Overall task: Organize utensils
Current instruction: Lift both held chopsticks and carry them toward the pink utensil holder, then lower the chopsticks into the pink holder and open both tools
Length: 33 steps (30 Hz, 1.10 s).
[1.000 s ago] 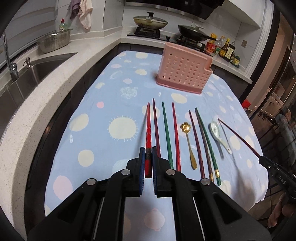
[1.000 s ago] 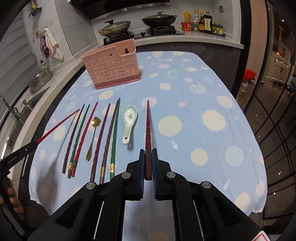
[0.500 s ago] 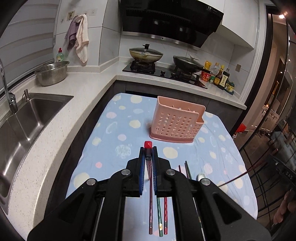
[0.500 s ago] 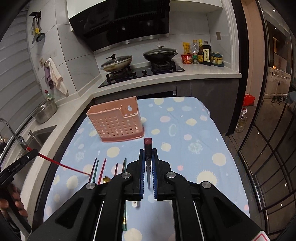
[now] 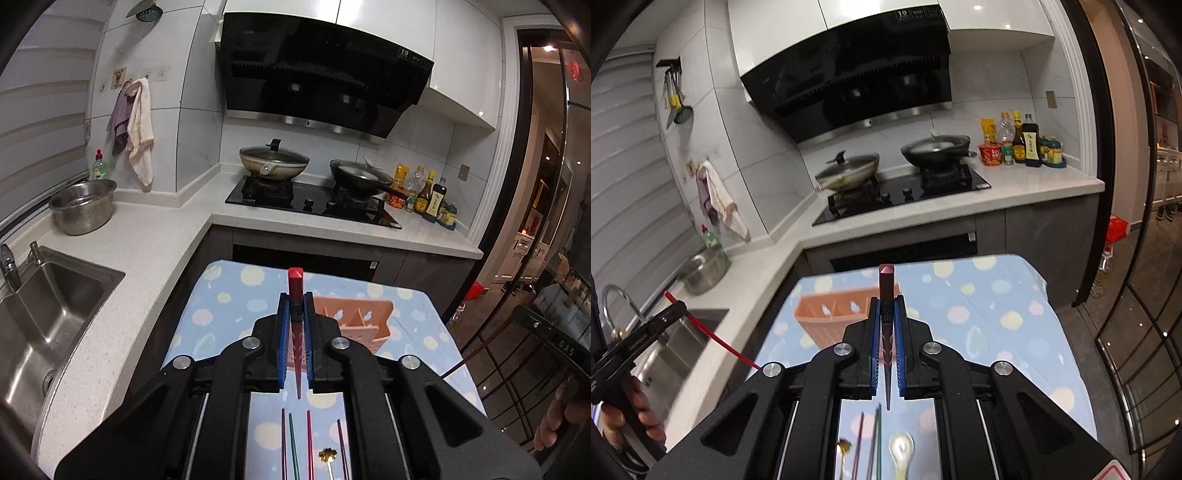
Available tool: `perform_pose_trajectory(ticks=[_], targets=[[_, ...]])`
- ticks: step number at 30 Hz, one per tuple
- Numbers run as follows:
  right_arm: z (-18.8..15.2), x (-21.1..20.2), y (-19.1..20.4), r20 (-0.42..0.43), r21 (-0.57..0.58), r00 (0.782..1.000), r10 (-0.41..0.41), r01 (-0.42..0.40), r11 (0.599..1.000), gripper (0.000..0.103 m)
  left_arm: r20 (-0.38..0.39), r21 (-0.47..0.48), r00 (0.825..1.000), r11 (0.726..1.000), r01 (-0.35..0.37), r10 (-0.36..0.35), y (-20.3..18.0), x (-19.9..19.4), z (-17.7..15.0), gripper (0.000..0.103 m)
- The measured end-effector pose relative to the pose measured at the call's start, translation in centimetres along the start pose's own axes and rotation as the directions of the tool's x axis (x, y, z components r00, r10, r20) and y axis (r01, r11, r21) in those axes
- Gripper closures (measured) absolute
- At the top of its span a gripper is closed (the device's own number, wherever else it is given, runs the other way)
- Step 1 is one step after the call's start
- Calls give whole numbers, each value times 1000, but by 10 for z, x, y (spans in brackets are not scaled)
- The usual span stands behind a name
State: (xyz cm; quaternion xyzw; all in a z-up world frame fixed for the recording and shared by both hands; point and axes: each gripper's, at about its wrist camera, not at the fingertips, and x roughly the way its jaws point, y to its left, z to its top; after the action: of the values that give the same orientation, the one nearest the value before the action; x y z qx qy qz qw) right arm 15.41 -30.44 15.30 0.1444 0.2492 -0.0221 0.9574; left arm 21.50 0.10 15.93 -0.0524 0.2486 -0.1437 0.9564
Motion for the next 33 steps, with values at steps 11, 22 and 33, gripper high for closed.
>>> perform_pose_trajectory(ticks=[11, 22, 33], targets=[[67, 75, 8, 40, 44, 999, 20, -22, 999, 96, 90, 20, 995, 999, 33, -35, -17, 54, 75, 96], [44, 156, 3, -91, 29, 995, -27, 29, 999, 96, -38, 1, 999, 1000, 3, -3, -4, 134, 50, 96], [38, 163, -4, -80, 25, 994, -75, 77, 997, 71, -101, -54, 994, 997, -52, 47, 9, 155, 36, 75]])
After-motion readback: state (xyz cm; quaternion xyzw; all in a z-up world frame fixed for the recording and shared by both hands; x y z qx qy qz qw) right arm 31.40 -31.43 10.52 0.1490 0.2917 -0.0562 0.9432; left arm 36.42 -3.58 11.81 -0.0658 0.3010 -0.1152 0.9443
